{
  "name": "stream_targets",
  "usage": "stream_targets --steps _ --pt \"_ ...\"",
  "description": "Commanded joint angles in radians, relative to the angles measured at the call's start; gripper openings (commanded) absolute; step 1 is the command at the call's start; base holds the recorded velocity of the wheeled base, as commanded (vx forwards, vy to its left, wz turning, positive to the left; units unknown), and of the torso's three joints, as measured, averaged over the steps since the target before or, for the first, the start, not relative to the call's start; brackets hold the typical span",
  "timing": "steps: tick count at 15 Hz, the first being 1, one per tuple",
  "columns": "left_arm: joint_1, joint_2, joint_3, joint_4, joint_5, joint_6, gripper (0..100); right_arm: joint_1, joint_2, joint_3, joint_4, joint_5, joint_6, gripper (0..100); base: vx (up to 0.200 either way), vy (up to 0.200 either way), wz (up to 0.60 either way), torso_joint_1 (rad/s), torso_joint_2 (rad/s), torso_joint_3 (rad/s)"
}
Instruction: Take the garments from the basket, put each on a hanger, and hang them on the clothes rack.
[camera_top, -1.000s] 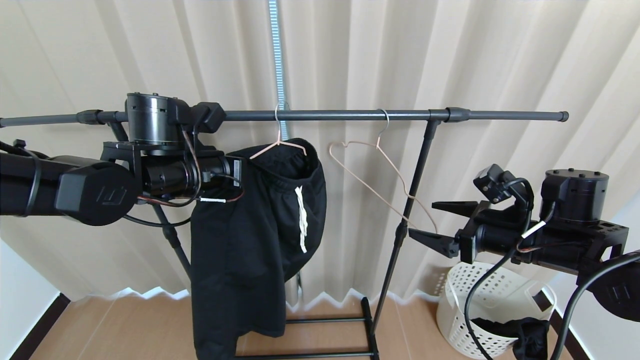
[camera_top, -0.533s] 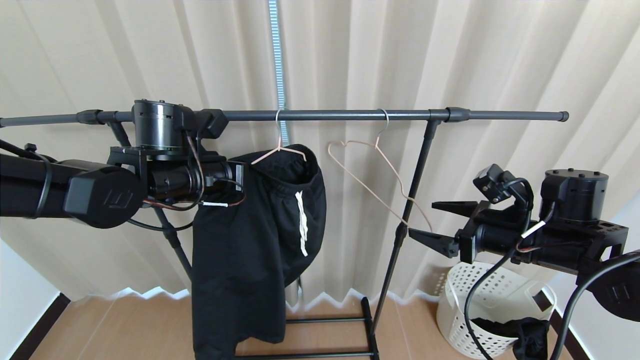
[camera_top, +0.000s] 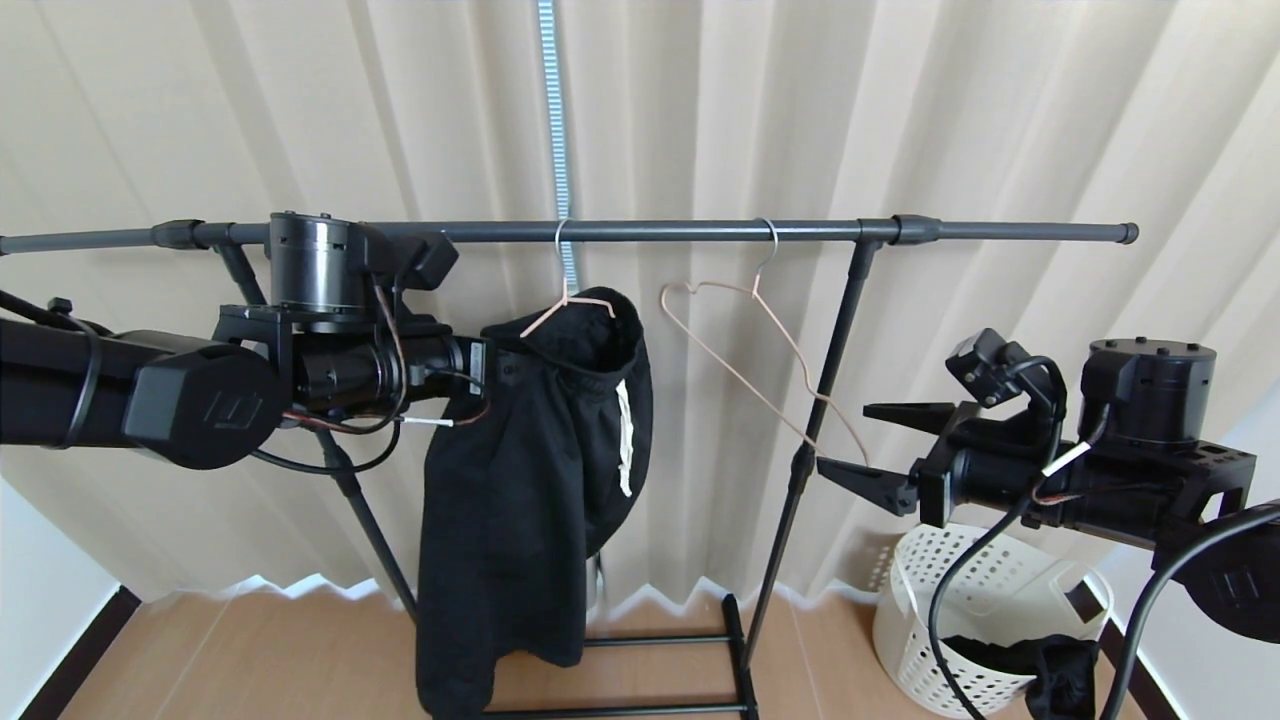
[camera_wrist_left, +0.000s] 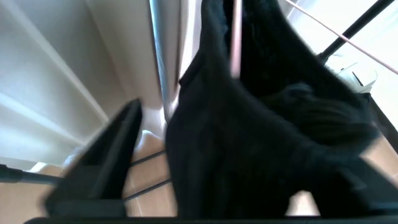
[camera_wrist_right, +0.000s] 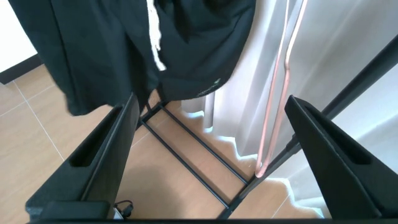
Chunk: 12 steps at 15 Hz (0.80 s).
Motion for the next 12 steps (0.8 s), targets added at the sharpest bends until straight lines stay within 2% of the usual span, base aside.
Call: stream_targets --steps 1,3,6,8,11,12 --pt "0.000 -0.049 0.042 0.006 0.001 0.017 100 0.000 -0.005 0.007 -0.001 0.000 0.000 100 0.000 0.000 0.00 0.000 0.00 0.000" --pt "0.008 -0.116 0.123 0.018 0.001 0.083 100 0.000 -0.016 0.014 -0.001 0.000 -0.002 100 0.000 0.000 0.00 0.000 0.00 0.000" --pt "0.006 -0.236 0.247 0.086 0.056 0.172 100 0.016 -0.059 0.034 -0.001 0.000 -0.006 100 0.000 0.000 0.00 0.000 0.00 0.000" --pt "-0.001 -0.335 0.336 0.098 0.074 0.183 100 0.045 -0.125 0.067 -0.001 -0.011 -0.006 100 0.000 0.000 0.00 0.000 0.00 0.000" --pt "0.005 -0.575 0.525 0.098 0.076 0.176 100 0.085 -0.363 0.183 0.007 -0.133 0.001 100 0.000 0.000 0.00 0.000 0.00 0.000" --pt "0.005 -0.618 0.560 0.098 0.076 0.176 100 0.085 -0.406 0.203 0.012 -0.153 0.004 100 0.000 0.000 0.00 0.000 0.00 0.000"
